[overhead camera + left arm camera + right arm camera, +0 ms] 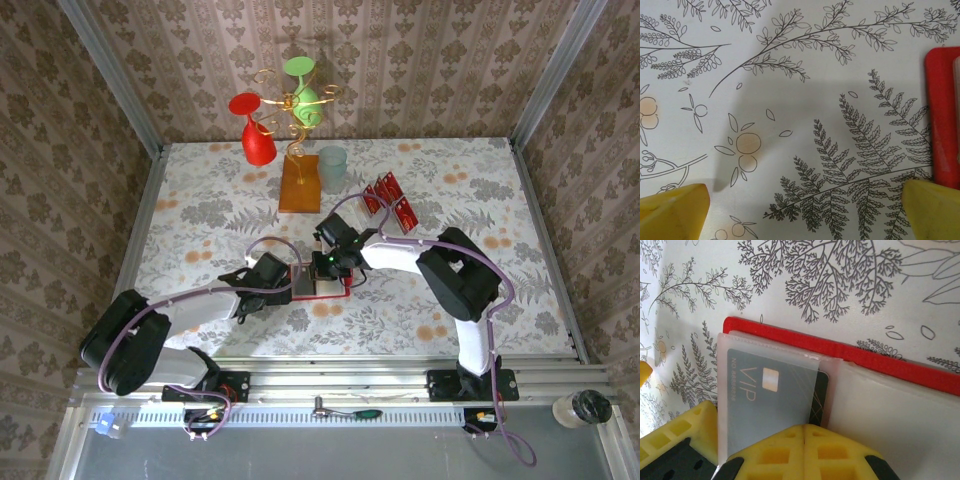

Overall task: Put the credit cards into the card holder
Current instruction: Insert the credit card into the card slot.

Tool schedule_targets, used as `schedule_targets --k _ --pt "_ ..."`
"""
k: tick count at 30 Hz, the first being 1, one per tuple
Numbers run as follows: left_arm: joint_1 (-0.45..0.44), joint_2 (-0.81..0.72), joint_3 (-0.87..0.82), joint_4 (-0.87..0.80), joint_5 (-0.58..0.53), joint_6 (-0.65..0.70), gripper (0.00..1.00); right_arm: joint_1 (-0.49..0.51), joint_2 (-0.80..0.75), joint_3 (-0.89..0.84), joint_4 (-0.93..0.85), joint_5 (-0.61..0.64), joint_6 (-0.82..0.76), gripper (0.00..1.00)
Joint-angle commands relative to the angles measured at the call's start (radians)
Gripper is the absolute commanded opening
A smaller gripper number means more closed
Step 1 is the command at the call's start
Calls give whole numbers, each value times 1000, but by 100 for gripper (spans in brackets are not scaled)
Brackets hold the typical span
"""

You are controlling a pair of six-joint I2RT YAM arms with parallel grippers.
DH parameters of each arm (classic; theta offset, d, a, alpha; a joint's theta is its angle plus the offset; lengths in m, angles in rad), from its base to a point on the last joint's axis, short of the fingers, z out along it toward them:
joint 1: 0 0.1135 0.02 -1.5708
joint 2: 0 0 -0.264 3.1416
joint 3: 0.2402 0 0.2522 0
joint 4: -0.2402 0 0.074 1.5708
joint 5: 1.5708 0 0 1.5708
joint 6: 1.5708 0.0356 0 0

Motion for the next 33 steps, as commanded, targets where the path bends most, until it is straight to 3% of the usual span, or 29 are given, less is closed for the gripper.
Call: schedule_targets --k 1,9,20,33 --pt "9 15 -6 2 7 14 100 13 27 18 -10 -17 17 0" --pt "10 15 -4 4 9 12 100 13 -9 28 0 -45 34 0" --pt "10 12 -6 2 10 14 100 7 -107 -47 -37 26 9 0" --pt "8 16 -1 9 11 15 100 17 -71 -84 -19 28 18 0"
